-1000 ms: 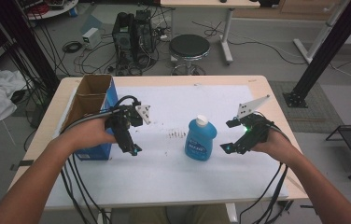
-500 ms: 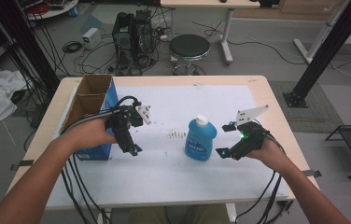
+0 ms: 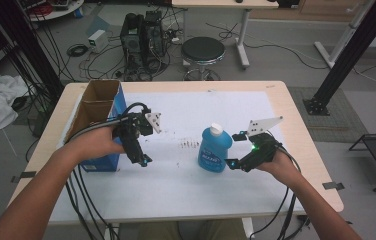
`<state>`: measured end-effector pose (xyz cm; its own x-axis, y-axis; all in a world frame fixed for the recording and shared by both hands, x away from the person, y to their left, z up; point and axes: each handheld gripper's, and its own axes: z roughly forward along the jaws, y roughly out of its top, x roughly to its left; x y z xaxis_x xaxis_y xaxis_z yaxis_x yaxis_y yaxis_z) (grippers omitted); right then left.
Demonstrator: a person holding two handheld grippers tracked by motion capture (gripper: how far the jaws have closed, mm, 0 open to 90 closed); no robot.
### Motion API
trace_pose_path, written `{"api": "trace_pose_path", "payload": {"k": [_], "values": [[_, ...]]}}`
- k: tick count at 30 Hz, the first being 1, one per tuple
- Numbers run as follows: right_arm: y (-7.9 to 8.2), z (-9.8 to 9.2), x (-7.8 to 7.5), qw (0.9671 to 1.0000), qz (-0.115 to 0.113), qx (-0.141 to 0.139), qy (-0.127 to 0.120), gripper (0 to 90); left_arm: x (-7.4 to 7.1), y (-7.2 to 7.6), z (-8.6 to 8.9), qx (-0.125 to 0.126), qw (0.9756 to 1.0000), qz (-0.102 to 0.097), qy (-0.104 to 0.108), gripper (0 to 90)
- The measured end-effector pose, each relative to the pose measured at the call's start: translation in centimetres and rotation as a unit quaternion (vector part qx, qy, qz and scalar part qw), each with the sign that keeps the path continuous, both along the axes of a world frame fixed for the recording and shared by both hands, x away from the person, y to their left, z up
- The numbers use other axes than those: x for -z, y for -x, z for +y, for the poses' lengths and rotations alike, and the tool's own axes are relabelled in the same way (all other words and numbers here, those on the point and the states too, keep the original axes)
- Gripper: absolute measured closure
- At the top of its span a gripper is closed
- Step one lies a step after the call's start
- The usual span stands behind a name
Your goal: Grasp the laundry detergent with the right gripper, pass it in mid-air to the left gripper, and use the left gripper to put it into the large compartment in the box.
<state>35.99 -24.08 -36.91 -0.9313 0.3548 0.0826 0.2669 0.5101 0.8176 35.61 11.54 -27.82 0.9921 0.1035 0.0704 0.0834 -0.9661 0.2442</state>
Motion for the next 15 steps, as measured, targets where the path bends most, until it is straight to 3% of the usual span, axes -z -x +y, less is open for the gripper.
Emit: {"api": "trace_pose_path", "payload": {"k": [15], "values": [[-0.5,1.5,1.4,0.9999,0.004,-0.001,-0.014,2.5,0.1,-0.1,0.0,-0.002,1.0,0.001,0.001,12.2]]}}
